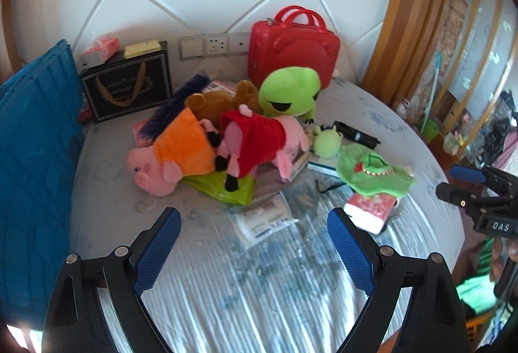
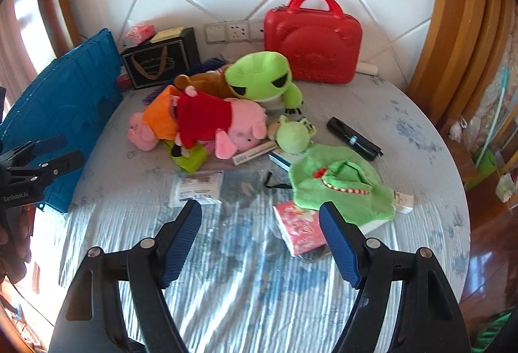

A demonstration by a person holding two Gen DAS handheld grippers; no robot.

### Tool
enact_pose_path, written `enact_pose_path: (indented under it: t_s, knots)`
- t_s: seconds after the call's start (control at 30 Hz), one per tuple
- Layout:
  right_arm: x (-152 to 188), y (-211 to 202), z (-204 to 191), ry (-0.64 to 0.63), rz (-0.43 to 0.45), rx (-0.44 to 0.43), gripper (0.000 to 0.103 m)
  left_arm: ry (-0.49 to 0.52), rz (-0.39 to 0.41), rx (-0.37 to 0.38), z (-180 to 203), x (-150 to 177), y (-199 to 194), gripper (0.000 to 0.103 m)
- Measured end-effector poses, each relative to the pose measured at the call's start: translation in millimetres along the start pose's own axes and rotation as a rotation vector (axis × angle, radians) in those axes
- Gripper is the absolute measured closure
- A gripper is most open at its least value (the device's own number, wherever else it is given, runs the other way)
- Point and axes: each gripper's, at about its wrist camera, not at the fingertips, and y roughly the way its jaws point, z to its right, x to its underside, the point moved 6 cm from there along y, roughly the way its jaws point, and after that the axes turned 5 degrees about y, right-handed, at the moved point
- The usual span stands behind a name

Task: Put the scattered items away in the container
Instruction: 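Move both tools back over the remaining items on the table, then grasp the white wipes packet with the left tool while the right tool grasps the green plush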

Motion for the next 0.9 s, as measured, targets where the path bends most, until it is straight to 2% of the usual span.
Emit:
enact_pose_path:
  t_s: [0.27,0.57,0.73,0.9]
  knots:
    - [-5,45,72,0.065,-0.046,0.062,0.028,0.033,-0.122,0.028,32,14,99,0.011]
    - [4,106,102,0.071,-0.126,0.088,0.028,0.060,-0.277,0.004,25,49,212,0.011]
    - [14,120,101,0.066,-0.158,0.079,0.028,0.068,-0.311,0.004,27,63,249,0.010]
    - [26,127,100,0.065,-0.193,0.070,0.028,0.110,-0.312,-0.055,27,72,264,0.008]
